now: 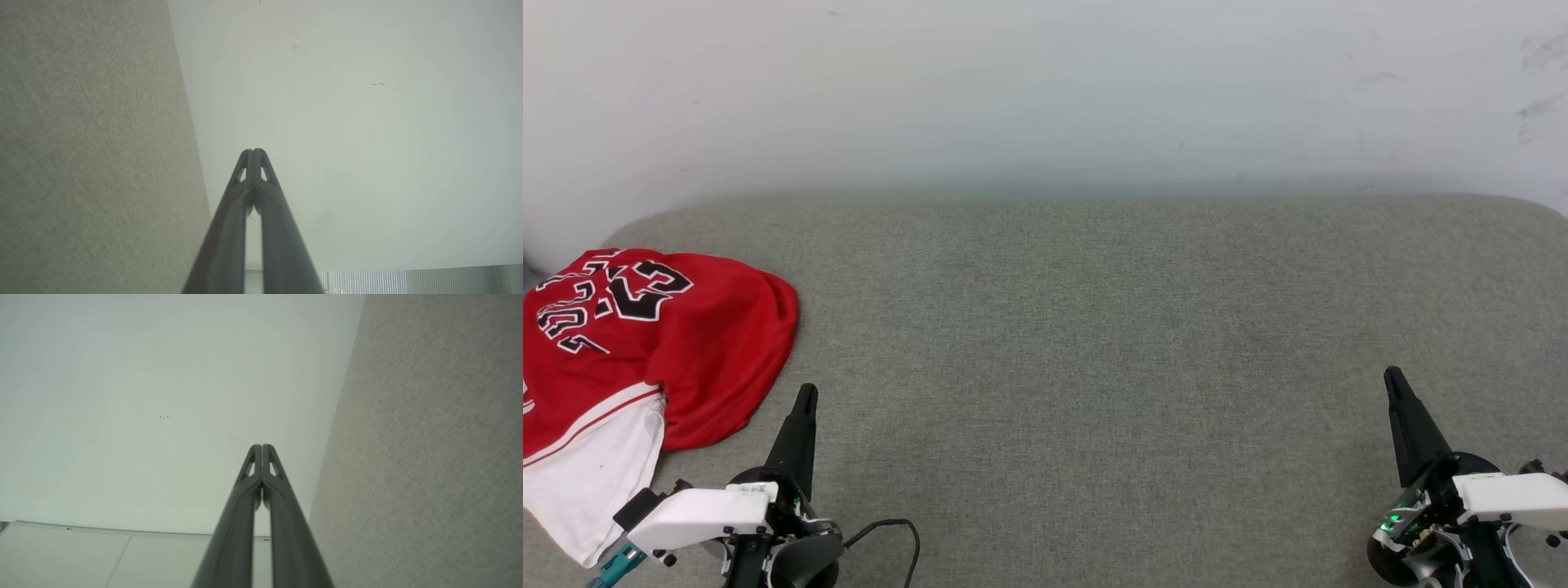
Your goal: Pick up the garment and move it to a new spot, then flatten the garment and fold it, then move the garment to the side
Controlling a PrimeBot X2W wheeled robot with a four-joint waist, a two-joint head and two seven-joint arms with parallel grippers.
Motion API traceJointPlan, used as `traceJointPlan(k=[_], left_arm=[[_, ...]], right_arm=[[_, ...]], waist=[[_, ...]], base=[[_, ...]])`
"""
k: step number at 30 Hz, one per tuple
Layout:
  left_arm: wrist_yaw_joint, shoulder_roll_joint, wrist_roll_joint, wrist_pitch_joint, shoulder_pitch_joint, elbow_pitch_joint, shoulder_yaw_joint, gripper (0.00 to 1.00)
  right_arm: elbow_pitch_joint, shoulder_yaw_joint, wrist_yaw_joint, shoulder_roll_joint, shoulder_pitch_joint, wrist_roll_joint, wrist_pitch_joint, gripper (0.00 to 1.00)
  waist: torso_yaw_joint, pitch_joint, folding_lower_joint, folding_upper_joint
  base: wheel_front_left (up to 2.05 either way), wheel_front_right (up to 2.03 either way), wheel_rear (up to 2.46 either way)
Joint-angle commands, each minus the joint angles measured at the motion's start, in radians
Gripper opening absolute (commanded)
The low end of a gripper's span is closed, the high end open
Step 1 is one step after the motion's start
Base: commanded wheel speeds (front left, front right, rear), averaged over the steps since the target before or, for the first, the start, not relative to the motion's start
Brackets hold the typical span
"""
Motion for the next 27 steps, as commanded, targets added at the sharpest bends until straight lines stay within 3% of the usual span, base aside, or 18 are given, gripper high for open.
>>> traceJointPlan(k=[1,27], left_arm=[[-0.002,-0.002,0.0,0.002,-0.005,-0.001,0.003,0.0],[-0.002,-0.002,0.0,0.002,-0.005,-0.001,0.003,0.0]], right_arm=[[0.002,0.0,0.0,0.003,-0.013,-0.005,0.0,0.0],[0.002,0.001,0.0,0.003,-0.013,-0.005,0.0,0.0]], waist=[[0.0,0.0,0.0,0.0],[0.0,0.0,0.0,0.0]], base=[[0.0,0.0,0.0],[0.0,0.0,0.0]])
